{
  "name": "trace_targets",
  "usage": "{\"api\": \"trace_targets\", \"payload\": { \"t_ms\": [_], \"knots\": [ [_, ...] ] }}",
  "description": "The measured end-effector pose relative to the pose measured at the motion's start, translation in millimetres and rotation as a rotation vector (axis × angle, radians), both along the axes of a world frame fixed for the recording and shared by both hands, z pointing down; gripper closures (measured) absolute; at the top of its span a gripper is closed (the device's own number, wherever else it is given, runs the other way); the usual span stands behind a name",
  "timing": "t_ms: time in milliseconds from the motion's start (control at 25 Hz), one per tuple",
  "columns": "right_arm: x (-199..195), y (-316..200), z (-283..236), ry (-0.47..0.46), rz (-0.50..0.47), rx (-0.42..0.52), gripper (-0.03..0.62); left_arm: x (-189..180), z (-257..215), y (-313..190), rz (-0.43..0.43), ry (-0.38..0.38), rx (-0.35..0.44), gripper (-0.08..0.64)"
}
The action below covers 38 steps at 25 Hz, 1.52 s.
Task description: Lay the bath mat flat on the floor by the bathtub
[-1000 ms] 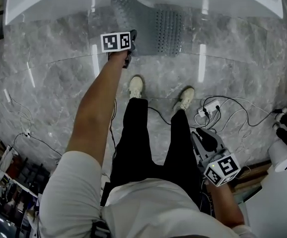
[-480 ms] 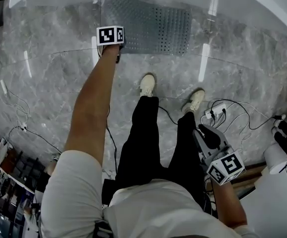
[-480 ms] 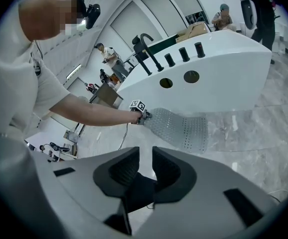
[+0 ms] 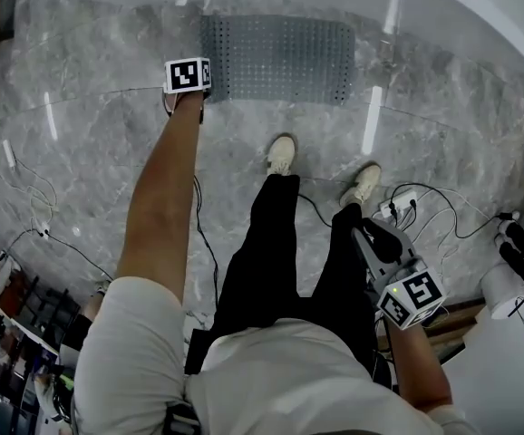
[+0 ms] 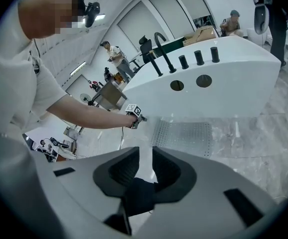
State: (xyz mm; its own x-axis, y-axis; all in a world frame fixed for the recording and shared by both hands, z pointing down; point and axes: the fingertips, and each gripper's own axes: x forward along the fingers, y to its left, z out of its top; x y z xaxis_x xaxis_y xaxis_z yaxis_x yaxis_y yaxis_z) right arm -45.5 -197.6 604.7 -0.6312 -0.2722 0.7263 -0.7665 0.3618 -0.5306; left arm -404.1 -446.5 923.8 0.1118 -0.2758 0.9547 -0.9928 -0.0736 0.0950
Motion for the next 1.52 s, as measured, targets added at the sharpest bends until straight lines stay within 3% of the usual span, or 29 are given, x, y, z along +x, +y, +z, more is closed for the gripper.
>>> {"api": "trace_targets", "payload": {
  "t_ms": [400, 880, 1280, 1520],
  "knots": [
    [-33, 26, -48, -0.001, -0.014, 0.087, 0.509, -8, -82, 47, 0.036, 0.059, 0.056, 0.445],
    [-10, 89, -90, -0.008, -0.053, 0.193, 0.541, 18, -185, 153, 0.030, 0.138, 0.155, 0.468],
    [36, 187, -135, 0.002, -0.054, 0.316, 0.571, 86, -286, 274, 0.055, 0.269, 0.291, 0.490],
    [61, 242, -157, -0.005, -0.065, 0.383, 0.581, 150, -369, 359, 0.170, 0.414, 0.387, 0.528]
  ]
}}
